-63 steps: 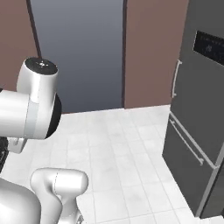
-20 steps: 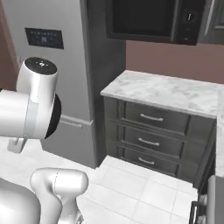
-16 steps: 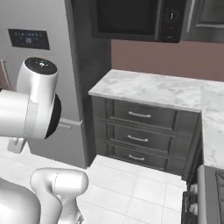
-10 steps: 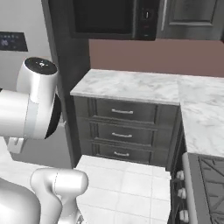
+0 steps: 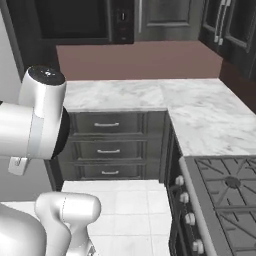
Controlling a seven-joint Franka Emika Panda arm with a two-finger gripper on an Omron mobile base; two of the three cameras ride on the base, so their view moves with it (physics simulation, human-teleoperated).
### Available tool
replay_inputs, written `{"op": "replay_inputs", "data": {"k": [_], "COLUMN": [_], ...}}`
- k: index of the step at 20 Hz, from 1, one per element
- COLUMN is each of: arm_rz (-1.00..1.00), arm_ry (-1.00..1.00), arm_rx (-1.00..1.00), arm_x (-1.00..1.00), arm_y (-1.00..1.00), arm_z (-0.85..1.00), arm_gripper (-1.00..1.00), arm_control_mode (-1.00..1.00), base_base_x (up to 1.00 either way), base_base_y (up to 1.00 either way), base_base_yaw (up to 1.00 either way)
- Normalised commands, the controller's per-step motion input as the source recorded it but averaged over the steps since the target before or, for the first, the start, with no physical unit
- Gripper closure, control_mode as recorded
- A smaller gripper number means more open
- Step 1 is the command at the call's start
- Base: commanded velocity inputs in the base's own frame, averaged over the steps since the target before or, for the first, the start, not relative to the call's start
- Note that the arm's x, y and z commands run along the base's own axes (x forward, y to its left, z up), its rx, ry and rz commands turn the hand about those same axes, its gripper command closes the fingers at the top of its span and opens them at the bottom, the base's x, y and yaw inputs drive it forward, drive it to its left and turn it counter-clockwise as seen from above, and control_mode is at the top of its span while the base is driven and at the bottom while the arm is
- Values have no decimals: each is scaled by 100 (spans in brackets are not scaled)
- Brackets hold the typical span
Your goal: Move the pot and pan from the stove into the sink.
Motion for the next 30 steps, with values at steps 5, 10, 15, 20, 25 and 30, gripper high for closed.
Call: {"op": "replay_inputs", "data": {"k": [5,10,15,20,25,30], "arm_rz": [0,0,0,0,0,0], "arm_ry": [0,0,0,0,0,0], "arm_rx": [0,0,0,0,0,0], "arm_x": [0,0,0,0,0,0], "arm_y": [0,0,0,0,0,0], "arm_z": [0,0,0,0,0,0], "arm_gripper": [-100,-100,-100,-100,-100,-100], "arm_control_mode": [100,100,100,100,100,100], "base_base_x": [5,5,5,5,5,5], "base_base_y": [-12,-13,-12,-12,-12,-13], "base_base_yaw": [-42,-42,-42,-42,-42,-42]}}
